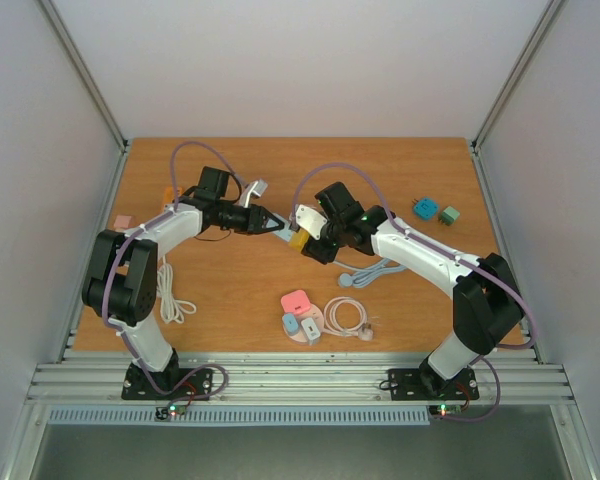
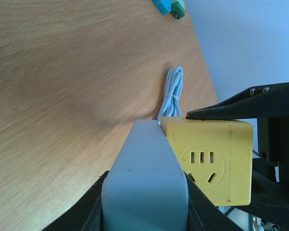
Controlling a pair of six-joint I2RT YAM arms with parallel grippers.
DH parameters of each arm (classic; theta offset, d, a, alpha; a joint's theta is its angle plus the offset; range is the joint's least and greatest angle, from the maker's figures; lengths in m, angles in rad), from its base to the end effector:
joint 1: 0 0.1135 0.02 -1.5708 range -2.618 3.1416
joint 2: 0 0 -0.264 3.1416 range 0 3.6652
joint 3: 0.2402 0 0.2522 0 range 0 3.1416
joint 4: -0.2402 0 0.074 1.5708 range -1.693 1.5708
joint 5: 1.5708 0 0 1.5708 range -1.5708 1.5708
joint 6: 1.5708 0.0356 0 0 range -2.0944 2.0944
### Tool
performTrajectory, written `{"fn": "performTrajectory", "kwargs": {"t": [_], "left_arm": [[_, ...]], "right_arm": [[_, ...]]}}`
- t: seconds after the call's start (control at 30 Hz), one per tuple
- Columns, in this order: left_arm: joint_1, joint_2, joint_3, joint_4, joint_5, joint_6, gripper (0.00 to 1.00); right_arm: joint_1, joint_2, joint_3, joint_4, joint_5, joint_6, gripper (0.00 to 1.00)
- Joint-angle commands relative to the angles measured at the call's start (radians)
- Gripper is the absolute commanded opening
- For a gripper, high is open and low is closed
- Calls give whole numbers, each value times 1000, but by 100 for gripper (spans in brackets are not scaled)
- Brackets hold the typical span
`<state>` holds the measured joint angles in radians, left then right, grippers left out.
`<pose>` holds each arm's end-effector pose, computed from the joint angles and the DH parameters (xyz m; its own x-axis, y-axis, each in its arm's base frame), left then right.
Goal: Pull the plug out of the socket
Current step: Remove the plug from the socket.
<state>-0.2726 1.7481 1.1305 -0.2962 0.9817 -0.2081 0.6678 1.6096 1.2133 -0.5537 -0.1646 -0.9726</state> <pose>0.3371 -0.1250 0.2062 -0.8781 0.1263 -0.4615 0.4673 0.4338 -0.7703 0.2656 0.2169 0.2493 0.2070 -0.8750 -0.4377 -0.9139 -0.0133 -0.4056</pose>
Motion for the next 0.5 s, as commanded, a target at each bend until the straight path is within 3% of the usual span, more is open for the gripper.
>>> {"fn": "performTrajectory", "kwargs": {"t": [0.0,0.3,0.47], "left_arm": [[-5,-24,11,43,31,15,0],[-5,-25,11,43,18,16,0],[-6,-25,12,38,13,19,0]], "right_arm": [[10,-20,30,-26,-6,41,4],[11,-38,-7,-8,3,-5,1],[11,-54,-30,44,93,-6,1]]}}
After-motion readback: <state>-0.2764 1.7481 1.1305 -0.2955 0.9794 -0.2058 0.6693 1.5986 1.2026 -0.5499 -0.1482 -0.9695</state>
